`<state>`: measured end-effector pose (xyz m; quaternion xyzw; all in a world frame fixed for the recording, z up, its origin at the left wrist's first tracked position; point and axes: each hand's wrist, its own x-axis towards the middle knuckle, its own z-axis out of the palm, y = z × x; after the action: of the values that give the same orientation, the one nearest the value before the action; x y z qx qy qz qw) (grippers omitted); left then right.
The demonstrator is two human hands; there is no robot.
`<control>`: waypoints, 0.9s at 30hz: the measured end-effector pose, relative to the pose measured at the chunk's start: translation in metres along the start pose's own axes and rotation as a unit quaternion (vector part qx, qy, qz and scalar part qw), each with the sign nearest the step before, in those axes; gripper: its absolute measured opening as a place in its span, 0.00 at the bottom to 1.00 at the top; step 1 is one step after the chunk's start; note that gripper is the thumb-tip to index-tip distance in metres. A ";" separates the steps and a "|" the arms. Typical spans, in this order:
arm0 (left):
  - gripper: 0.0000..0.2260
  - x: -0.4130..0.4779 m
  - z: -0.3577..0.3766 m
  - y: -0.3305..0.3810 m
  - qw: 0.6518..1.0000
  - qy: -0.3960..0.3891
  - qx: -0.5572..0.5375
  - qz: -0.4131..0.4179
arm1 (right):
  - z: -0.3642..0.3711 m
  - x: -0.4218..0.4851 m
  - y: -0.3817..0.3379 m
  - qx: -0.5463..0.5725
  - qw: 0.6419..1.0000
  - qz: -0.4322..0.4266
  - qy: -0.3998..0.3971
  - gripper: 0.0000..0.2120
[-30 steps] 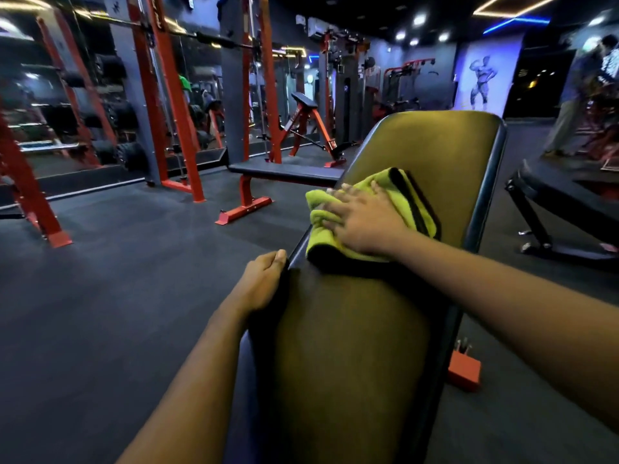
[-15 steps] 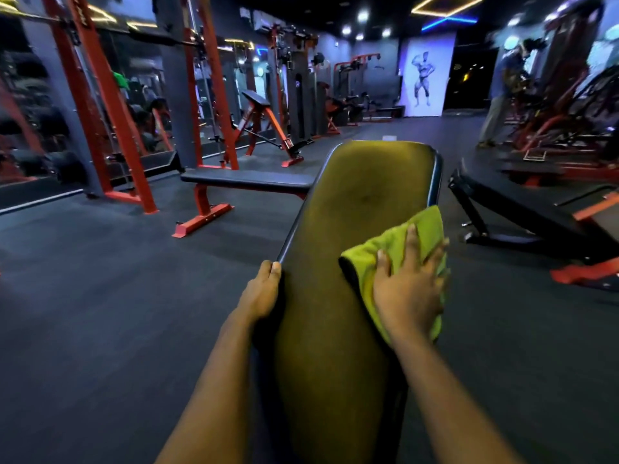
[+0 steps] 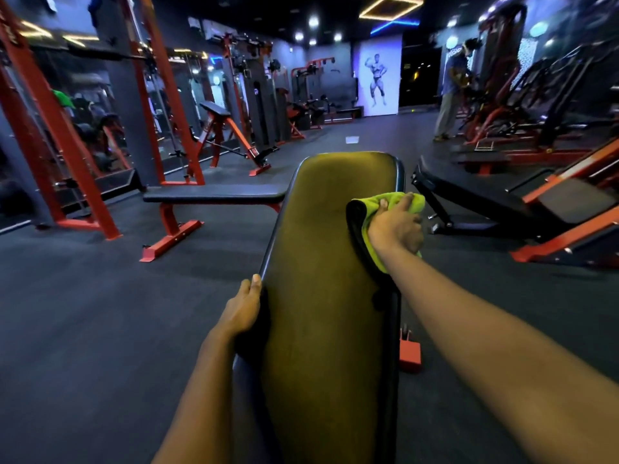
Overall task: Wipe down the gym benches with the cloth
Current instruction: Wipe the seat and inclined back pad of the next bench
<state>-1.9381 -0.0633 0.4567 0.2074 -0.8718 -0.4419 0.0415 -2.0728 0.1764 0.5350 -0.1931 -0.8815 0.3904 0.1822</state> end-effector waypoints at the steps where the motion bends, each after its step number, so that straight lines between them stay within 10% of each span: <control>1: 0.27 0.005 -0.002 0.003 1.000 -0.006 0.010 -0.002 | 0.001 0.006 -0.006 -0.007 1.000 -0.001 0.000 0.29; 27: 0.29 0.062 0.027 0.054 0.991 0.131 -0.021 0.007 | -0.009 0.059 0.009 0.047 0.992 -0.102 -0.054 0.27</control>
<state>-2.0191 -0.0391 0.4761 0.2568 -0.8508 -0.4286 0.1627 -2.1169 0.2164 0.5438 -0.0716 -0.8860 0.4206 0.1818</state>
